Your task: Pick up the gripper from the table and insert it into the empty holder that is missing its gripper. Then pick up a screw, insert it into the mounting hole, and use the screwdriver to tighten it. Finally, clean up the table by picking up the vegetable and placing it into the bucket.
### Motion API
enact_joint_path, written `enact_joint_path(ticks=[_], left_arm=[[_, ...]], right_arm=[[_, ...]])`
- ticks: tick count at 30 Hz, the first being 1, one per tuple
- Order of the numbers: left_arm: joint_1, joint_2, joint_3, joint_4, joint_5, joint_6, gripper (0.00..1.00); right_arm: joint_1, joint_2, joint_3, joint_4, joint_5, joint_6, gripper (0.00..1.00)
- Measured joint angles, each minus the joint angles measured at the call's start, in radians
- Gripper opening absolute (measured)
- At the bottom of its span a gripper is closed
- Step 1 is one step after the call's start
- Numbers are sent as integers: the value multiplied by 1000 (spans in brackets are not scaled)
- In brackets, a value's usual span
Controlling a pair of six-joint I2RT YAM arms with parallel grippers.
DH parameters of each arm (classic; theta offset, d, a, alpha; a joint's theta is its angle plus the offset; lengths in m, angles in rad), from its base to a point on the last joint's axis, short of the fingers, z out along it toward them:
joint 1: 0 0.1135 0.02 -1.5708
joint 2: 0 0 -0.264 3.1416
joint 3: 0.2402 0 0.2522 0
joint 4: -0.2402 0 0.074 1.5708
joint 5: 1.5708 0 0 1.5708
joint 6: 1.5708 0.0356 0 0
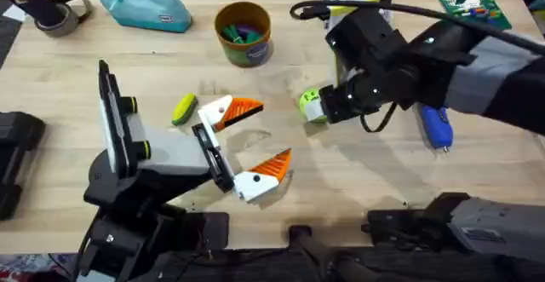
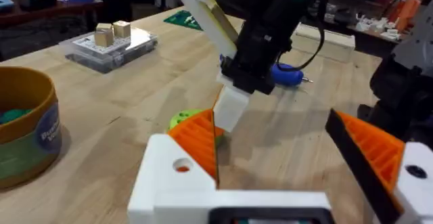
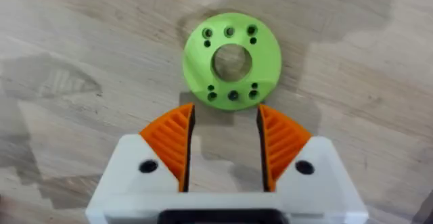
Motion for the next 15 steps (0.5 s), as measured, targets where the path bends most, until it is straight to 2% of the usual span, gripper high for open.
enact_joint_path(ticks=[15], left_arm=[[0, 0, 0, 0, 0, 0, 992]], right_arm=[[0, 72, 0, 31, 1, 0, 530]])
